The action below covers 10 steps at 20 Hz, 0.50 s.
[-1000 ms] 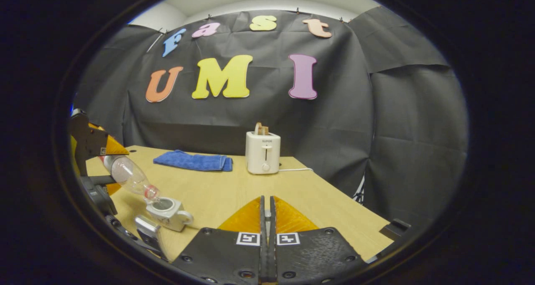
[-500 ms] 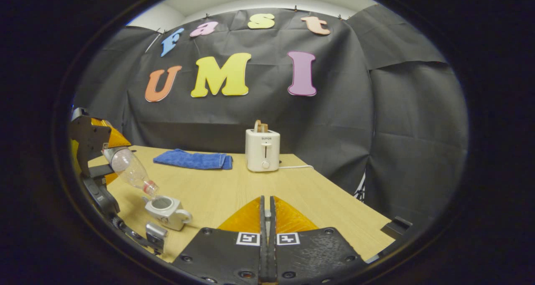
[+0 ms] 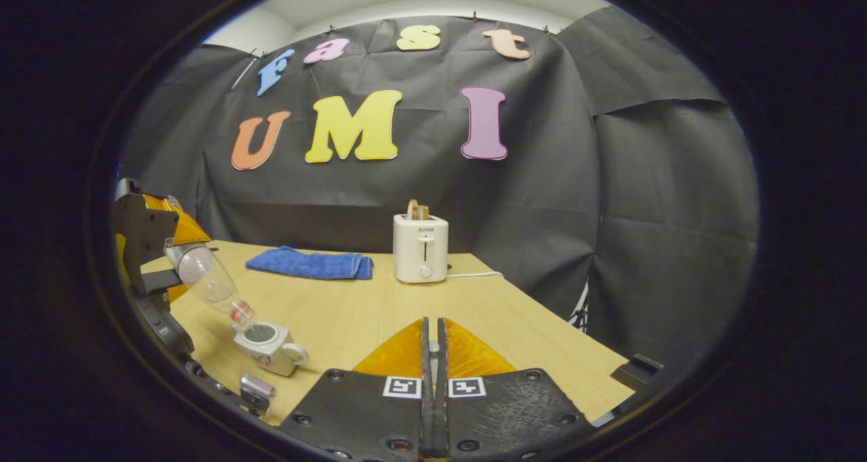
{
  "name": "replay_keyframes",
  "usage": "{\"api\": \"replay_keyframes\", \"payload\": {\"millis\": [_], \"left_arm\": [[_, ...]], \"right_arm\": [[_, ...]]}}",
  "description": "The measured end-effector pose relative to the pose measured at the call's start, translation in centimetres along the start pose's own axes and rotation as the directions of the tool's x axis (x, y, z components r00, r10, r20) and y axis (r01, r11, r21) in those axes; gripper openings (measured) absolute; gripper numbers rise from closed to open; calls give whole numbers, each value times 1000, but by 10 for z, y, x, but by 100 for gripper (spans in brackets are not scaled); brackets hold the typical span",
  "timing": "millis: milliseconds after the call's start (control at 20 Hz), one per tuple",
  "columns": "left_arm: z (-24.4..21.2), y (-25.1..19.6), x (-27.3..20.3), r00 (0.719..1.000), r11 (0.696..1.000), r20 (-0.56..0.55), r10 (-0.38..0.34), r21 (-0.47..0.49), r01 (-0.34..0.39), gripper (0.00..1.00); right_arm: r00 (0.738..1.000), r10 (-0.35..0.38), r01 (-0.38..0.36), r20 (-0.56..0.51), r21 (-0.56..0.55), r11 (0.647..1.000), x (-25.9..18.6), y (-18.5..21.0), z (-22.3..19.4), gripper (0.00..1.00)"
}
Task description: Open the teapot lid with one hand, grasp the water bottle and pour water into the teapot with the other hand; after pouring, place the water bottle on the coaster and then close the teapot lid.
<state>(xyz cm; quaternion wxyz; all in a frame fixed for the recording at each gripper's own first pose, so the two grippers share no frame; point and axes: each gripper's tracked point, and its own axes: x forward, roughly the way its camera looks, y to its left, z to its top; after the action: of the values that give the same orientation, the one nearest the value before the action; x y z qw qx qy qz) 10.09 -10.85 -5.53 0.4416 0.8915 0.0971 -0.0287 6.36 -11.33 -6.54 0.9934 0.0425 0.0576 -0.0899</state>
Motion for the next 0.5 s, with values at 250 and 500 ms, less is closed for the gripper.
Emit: {"api": "replay_keyframes", "payload": {"millis": [250,500], "left_arm": [[-3,2,-1,1000,1000,-6,3,16,-2,73],[1,7,-5,1000,999,13,13,53,-14,73]], "right_arm": [[1000,1,-1,7,-4,1000,-2,0,4,0],[1000,-4,4,20,-6,1000,-4,-2,8,0]]}}
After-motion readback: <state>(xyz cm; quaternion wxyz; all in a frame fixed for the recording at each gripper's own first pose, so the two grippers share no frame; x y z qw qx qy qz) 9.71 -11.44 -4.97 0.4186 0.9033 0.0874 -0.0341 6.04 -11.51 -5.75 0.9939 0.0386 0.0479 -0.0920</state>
